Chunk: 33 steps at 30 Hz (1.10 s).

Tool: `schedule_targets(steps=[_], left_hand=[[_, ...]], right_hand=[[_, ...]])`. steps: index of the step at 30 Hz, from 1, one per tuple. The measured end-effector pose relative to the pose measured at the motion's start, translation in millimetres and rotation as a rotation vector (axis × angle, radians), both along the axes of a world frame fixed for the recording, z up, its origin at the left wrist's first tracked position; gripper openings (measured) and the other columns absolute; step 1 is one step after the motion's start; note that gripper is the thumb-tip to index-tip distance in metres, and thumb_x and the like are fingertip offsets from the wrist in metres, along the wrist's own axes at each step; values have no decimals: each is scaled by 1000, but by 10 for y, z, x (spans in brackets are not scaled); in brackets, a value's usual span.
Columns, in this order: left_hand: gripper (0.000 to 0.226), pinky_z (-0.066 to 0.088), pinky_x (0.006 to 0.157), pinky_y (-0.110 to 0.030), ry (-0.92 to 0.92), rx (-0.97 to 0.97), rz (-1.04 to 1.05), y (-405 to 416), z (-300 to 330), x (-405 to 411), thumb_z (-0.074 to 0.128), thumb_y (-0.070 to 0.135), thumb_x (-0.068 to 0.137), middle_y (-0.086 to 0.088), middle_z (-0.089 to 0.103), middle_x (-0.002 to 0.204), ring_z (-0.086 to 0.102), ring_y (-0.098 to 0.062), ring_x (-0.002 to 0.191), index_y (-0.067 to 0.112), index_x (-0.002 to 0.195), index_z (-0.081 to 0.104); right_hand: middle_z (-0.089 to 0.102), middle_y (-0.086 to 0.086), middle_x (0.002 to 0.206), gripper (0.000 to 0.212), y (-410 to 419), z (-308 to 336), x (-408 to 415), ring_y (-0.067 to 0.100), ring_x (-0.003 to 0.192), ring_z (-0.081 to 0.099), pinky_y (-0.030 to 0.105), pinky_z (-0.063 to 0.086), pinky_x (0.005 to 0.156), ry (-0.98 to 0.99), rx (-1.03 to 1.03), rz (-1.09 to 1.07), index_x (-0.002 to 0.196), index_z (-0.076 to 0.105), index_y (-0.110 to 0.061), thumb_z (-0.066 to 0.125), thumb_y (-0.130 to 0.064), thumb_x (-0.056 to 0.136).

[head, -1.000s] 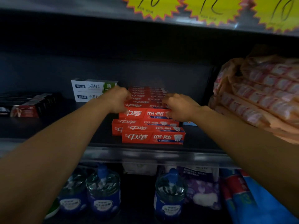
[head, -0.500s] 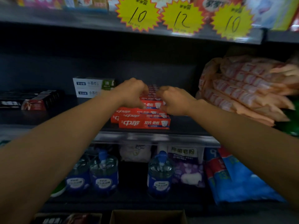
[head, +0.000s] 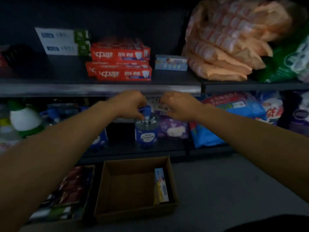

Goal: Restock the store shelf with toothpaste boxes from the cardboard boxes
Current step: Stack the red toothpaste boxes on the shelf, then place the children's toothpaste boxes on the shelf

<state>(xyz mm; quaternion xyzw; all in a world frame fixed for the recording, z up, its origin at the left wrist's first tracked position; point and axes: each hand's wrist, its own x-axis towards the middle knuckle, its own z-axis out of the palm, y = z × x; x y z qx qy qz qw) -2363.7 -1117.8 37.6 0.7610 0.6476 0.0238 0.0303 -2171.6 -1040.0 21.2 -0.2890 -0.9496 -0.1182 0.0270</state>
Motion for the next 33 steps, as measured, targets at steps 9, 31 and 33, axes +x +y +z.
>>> schedule_targets(steps=[9, 31, 33], left_hand=[[39, 51, 79, -34, -102, -288, -33, 83, -1343, 331, 75, 33, 79, -2, 62, 105, 58, -19, 94, 10, 108, 64], [43, 46, 96, -32, -116, -527, -279, 619, -2960, 454, 65, 10, 83, -2, 56, 128, 55, -19, 116, 19, 125, 57], [45, 37, 103, -29, -35, -552, -343, 722, -3075, 572, 58, 12, 91, -6, 49, 139, 48, -21, 126, 14, 135, 50]], right_hand=[[51, 8, 123, 37, -94, -1122, 229, 26, 116, 48, 38, 47, 85, -34, -237, -48, 121, 53, -9, 60, -23, 88], [49, 8, 130, 40, 124, -2540, 295, 24, 121, 46, 36, 43, 89, -115, -503, -215, 128, 50, -12, 54, -23, 90], [48, 9, 128, 38, 207, -2562, 339, 26, 120, 46, 37, 44, 87, -126, -481, -208, 126, 50, -10, 54, -21, 90]])
